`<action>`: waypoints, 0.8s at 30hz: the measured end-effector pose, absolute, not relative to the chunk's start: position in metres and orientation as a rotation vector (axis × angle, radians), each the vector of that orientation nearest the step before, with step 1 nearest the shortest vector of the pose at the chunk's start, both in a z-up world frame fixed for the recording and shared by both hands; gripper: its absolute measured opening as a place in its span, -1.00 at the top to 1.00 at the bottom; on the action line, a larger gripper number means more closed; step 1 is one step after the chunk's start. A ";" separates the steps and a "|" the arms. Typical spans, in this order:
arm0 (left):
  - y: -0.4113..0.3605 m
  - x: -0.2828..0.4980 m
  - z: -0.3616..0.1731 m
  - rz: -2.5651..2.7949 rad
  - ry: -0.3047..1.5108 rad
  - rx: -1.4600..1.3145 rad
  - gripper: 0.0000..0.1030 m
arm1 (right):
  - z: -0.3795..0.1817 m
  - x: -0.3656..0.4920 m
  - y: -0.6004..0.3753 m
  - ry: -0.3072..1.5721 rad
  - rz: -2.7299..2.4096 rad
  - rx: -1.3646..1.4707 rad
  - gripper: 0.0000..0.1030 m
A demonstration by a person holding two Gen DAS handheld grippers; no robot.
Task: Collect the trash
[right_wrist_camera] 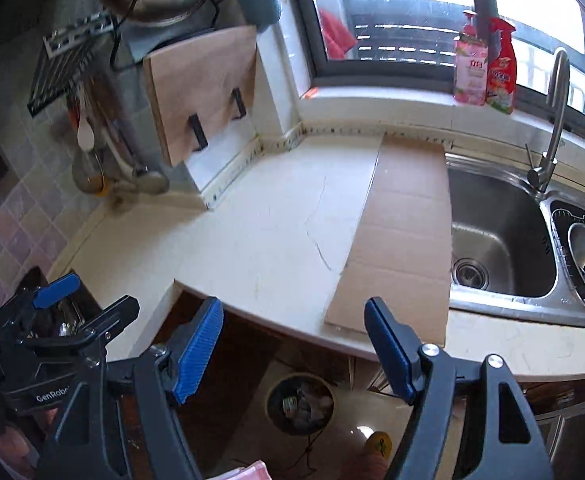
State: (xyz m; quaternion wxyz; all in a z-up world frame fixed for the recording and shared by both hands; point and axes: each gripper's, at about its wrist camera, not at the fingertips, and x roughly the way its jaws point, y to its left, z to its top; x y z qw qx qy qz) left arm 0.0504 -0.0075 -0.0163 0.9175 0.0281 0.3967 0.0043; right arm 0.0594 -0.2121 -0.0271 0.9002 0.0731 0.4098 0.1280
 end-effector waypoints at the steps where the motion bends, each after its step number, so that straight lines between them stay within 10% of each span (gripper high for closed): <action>1: -0.009 0.052 -0.008 0.007 0.801 0.052 -0.92 | -0.024 0.061 -0.212 0.839 0.262 0.155 -0.43; 24: -0.023 0.086 0.035 0.015 0.716 0.049 -0.98 | 0.023 0.083 -0.215 0.724 0.275 0.124 -0.43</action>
